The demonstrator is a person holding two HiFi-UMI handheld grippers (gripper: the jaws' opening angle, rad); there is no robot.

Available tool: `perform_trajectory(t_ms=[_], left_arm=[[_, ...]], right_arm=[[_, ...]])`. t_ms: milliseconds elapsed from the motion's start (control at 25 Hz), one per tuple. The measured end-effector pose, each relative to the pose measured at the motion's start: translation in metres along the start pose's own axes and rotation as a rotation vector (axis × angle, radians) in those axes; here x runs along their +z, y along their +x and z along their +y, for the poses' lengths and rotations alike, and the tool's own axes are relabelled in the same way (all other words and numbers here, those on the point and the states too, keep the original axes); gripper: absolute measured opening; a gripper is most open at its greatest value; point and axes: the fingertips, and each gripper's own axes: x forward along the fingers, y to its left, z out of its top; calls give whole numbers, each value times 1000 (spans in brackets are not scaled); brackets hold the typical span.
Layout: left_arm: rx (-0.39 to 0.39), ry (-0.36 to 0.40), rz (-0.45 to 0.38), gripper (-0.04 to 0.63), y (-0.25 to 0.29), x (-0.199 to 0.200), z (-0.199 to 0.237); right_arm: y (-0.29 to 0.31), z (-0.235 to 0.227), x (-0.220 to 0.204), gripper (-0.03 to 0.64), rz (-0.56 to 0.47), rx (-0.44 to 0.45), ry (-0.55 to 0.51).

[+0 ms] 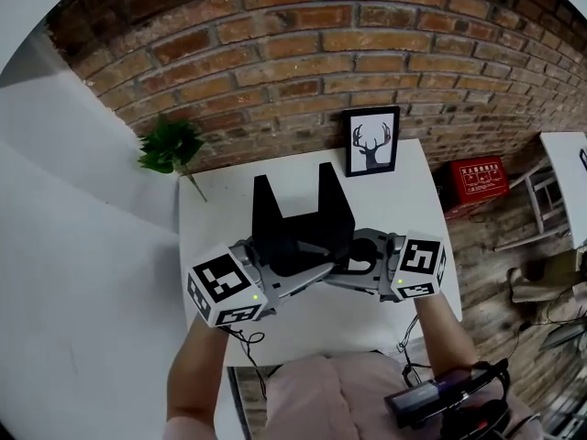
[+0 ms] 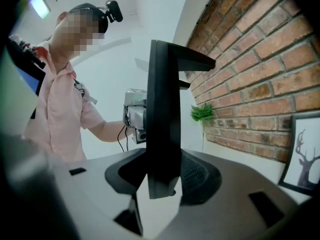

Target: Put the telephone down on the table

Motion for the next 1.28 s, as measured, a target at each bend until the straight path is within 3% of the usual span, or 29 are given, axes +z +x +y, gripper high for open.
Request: perform_trajectory(t_ms=[1280], left_arm=[[-110, -400, 70, 172, 54, -145, 29]], right_arm=[[8, -22, -148, 183, 72, -8, 411]])
